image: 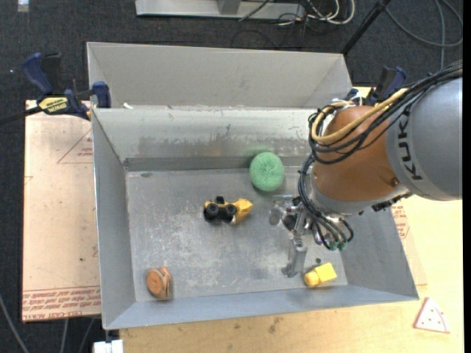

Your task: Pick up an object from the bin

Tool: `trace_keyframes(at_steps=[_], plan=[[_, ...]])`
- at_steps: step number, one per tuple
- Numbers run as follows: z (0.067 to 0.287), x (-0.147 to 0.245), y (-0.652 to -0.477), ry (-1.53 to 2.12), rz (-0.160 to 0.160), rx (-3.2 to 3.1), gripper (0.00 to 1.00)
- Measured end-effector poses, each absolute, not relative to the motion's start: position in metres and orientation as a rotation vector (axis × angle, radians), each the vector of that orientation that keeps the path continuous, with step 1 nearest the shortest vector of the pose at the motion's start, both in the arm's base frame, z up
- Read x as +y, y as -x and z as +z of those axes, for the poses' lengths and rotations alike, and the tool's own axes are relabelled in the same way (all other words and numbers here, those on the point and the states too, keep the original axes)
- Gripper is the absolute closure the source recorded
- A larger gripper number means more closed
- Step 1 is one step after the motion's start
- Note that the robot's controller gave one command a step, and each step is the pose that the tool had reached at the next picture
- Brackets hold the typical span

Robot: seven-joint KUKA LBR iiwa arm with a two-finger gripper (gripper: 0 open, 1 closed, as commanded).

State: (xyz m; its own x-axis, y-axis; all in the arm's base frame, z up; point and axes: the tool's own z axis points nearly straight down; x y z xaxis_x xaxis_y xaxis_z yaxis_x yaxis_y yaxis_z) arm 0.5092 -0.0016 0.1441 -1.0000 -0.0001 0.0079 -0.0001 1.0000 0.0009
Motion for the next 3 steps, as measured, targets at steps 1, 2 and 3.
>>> trace_keyframes(at_steps=[1, 2, 3], plan=[[0.148, -0.002, -0.511, 0.0, -0.001, -3.142, 0.0], [0.101, 0.02, -0.551, 0.052, -0.002, -3.153, 0.0], [0.08, 0.06, -0.562, 0.081, 0.003, -3.151, 0.0]])
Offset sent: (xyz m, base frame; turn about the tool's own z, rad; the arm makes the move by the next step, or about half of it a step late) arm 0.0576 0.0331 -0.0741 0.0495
